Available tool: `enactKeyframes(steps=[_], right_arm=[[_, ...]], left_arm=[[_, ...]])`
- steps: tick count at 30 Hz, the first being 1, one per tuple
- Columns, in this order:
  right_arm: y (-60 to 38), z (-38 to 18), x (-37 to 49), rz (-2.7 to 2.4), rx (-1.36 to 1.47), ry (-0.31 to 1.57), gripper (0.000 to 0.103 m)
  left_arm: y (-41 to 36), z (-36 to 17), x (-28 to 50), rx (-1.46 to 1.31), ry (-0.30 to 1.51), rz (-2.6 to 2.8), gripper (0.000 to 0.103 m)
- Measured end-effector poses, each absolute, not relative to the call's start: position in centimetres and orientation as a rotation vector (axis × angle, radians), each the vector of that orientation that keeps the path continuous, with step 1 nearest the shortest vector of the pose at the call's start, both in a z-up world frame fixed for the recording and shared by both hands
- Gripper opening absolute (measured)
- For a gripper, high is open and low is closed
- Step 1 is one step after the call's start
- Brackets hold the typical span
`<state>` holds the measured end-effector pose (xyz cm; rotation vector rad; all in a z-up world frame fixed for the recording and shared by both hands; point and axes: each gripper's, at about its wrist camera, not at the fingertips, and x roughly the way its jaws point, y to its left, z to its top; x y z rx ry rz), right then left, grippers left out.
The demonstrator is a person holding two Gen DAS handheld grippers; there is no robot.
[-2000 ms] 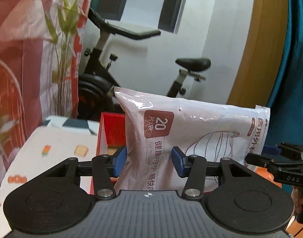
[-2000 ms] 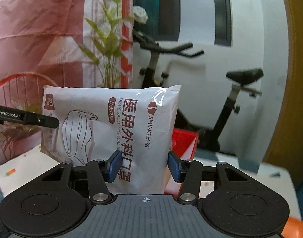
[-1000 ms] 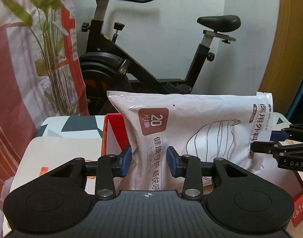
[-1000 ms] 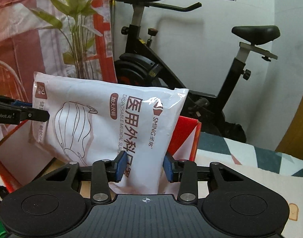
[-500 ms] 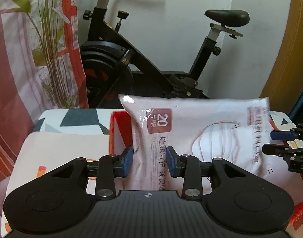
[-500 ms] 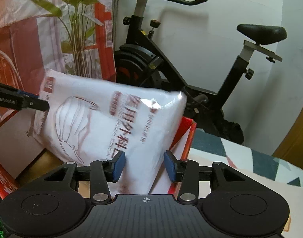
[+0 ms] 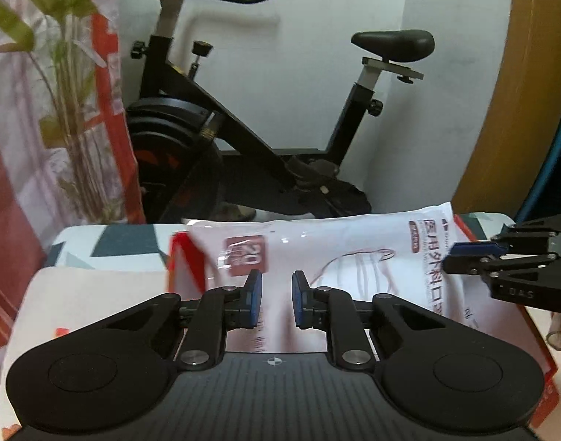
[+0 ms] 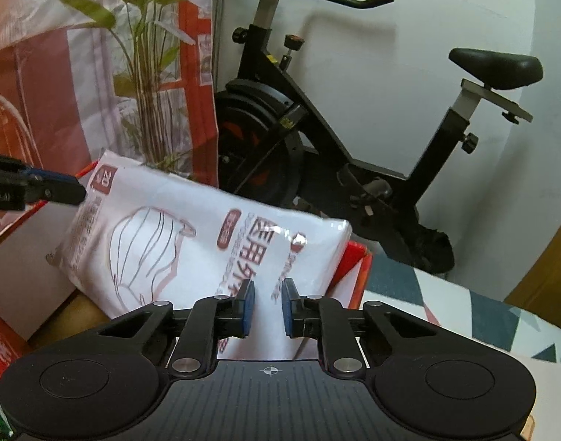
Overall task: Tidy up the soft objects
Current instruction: 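Lower the mask bag into the red box and open both tools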
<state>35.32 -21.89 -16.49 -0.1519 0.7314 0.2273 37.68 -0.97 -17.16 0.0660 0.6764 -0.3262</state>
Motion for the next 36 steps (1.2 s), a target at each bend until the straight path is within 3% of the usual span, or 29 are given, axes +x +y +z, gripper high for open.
enactKeyframes(steps=[14,21,33,36], right_arm=[[-20.7,-18.6,38.7,0.212,-0.179,0.878,0.011],[-21.0,-18.3,37.9,0.218,-0.144,0.880,0.011],[-21.1,-16.1,34.6,0.183,-0.079,0.874,0.027],[-21.1,-15.7,33.7,0.162,-0.055,0.868,0.038]], left_arm=[[-3.3,-21.9,42.6,0.036,0.939,-0.322,0.019],[-3.1,-21.4,42.0,0.057,0.893,-0.325,0.019],[-3.5,-19.1,38.8,0.149,0.807,-0.317,0.020],[-3.4,-18.7,37.7,0.166,0.789,-0.314,0.024]])
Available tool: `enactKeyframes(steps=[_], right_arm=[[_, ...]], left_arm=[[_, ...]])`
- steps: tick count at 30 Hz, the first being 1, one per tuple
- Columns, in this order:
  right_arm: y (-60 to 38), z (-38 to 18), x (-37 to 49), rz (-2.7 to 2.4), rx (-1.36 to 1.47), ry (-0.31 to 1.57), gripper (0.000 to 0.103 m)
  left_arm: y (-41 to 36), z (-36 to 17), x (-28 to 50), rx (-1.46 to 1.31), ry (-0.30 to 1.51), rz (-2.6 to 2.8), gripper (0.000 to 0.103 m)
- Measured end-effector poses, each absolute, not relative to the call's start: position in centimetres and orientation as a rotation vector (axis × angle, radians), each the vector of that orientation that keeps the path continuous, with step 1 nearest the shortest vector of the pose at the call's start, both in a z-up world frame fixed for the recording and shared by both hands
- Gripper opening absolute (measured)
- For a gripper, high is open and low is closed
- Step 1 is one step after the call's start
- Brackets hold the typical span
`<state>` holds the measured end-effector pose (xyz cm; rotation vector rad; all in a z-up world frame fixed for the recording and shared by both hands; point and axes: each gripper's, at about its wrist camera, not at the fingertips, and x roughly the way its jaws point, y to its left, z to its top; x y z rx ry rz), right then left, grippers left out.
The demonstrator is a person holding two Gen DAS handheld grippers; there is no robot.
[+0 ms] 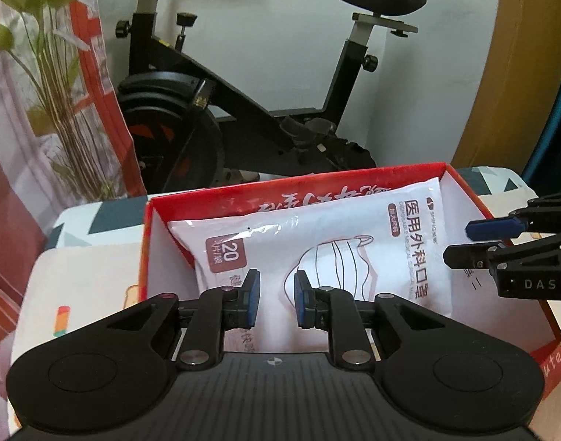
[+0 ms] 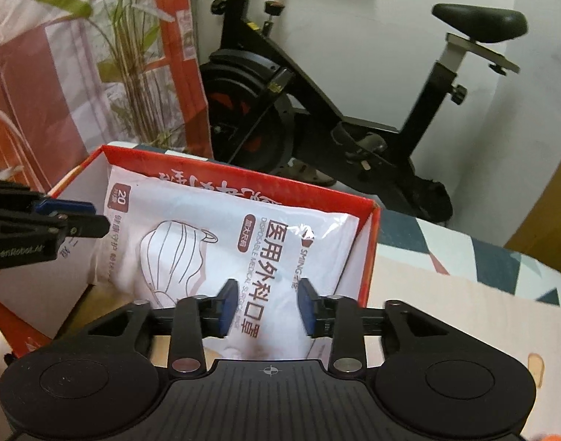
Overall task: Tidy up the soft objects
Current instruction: 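Lower the mask bag into the red box and open both tools, then move both tools down to the blue cotton pad bag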
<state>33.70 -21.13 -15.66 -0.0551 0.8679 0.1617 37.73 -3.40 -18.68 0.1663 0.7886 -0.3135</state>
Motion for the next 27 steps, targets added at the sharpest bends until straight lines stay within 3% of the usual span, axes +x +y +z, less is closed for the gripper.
enactKeyframes(steps=[2,6,10,11,13,27], right_arm=[[-21.0,-15.5,33.0,0.143,-0.054,0.862,0.051],[-20.8,-15.1,31.8,0.130,-0.035,0.855,0.065],[-20.6,-14.5,30.4,0.113,-0.017,0.829,0.090],[-20.6,-14.3,30.0,0.107,-0.009,0.819,0.095],[-20.6,-14.0,29.3,0.093,0.005,0.806,0.102],[-21.7,-13.3,22.1,0.049,0.121,0.712,0.103]], left_arm=[[-3.3,-18.5,37.0,0.175,0.776,-0.308,0.043],[-2.9,-18.0,35.3,0.185,0.743,-0.297,0.065],[-2.6,-17.5,33.7,0.182,0.707,-0.294,0.096],[-2.5,-17.3,33.3,0.176,0.694,-0.293,0.100],[-2.2,-17.0,32.6,0.159,0.675,-0.295,0.101],[-0.1,-17.0,26.1,0.124,0.613,-0.258,0.103]])
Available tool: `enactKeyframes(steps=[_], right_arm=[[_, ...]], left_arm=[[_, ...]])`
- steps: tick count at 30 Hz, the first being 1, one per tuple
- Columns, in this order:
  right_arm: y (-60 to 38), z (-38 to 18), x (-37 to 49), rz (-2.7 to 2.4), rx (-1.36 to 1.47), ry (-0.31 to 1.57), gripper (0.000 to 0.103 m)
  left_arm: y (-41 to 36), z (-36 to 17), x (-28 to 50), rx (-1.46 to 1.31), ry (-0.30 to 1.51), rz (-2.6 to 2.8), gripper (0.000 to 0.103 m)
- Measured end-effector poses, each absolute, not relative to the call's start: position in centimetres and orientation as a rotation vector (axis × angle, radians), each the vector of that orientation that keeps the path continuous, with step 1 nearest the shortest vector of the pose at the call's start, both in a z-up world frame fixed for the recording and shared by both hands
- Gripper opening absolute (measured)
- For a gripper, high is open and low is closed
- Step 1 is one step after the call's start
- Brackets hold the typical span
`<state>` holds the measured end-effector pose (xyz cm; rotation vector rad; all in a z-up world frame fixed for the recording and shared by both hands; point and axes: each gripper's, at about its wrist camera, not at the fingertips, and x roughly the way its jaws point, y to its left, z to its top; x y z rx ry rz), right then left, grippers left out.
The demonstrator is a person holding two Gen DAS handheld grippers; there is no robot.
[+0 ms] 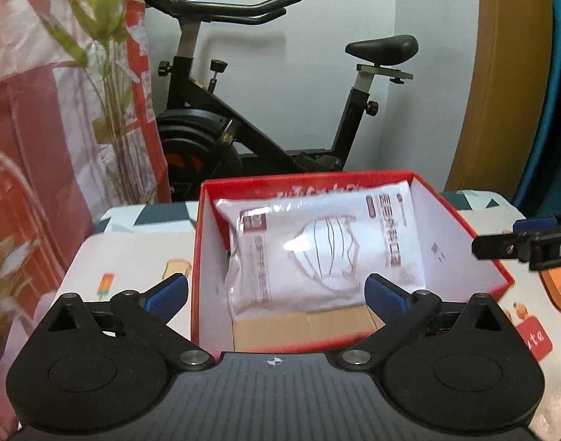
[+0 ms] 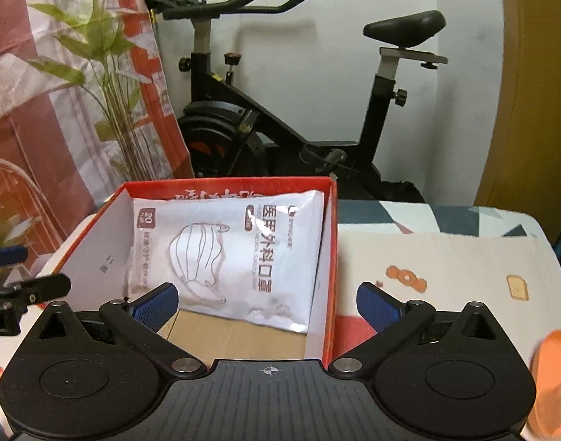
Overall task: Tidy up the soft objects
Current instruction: 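Move both tools down to the blue cotton pad bag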
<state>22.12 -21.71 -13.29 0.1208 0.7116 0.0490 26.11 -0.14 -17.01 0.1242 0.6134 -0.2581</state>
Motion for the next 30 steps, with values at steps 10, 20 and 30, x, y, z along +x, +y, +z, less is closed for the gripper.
enactKeyframes(steps=[10,20,30], right_arm=[[-20.4,-15.4,16.1,0.070,0.136,0.676,0.103],[-19.1,-19.2,11.4,0.105,0.194,0.712,0.103],[-18.4,-21.9,8.0,0.108,0.204,0.740,0.103]], left_arm=[[1.0,-20.0,20.4,0.083,0.640,-0.297,0.103],[1.2,-21.9,15.4,0.040,0.636,-0.286,0.103],[1.8,-24.3,12.9,0.018,0.687,-0.258,0.103]])
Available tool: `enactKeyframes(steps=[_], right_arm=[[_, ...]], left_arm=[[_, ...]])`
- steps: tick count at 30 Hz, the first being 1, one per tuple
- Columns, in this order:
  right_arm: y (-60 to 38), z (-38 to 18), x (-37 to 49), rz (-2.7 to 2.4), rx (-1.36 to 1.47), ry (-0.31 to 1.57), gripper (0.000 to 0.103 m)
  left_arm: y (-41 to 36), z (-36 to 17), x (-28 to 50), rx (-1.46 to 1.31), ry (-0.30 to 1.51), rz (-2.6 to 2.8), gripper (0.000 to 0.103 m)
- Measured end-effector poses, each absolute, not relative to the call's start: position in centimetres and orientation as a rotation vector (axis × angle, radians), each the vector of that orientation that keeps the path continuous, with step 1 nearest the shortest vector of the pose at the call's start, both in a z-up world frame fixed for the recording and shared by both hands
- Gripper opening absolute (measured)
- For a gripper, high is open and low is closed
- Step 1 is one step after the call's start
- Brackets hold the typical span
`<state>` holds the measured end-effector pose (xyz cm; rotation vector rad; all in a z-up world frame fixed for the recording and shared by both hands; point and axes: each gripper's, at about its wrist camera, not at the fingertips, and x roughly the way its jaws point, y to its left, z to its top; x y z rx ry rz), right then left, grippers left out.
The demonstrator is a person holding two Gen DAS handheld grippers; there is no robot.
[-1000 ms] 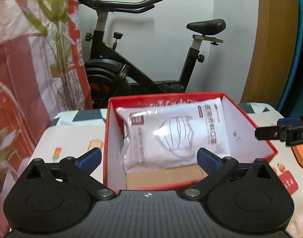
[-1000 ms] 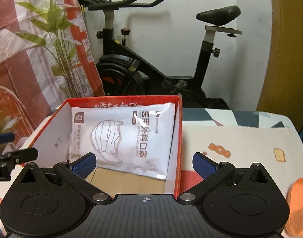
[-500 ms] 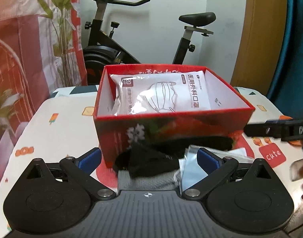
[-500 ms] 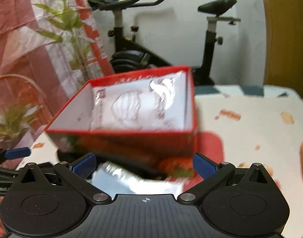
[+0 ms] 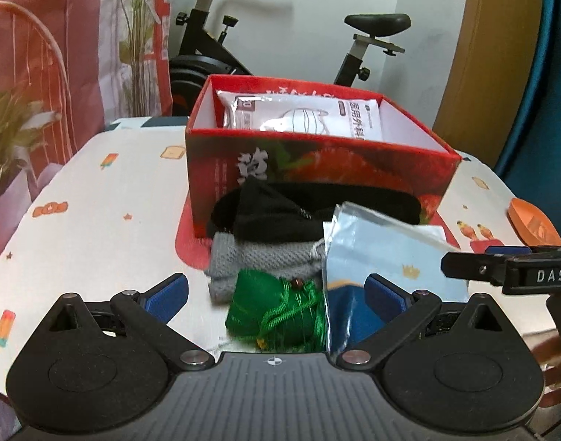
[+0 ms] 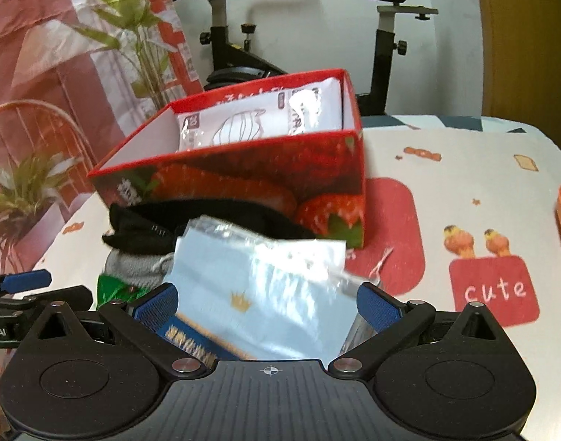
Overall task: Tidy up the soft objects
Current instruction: 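Move both tools down to the blue cotton pad bag, then close both tools on the blue cotton pad bag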
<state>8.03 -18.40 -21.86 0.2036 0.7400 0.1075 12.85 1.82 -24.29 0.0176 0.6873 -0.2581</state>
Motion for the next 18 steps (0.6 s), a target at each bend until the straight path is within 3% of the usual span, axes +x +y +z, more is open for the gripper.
enactKeyframes(steps=[4,11,18], right_arm=[[-17.7,-22.5,7.0,0.135,0.200,0.777,0.103],[-18.3,-22.7,6.4,0.135,0.248,0.840,0.103],[-18.6,-24.5,6.2,0.118,0.279,0.912,0.103]], left_arm=[[1.8,-24.5,12.1,0.016,0.687,-0.270,0.099],[1.0,-24.6,11.2,-0.006,0.681,-0.373,0.071],[0.3,-25.6,11.6,-0.018,0.725,-0.435,0.054]])
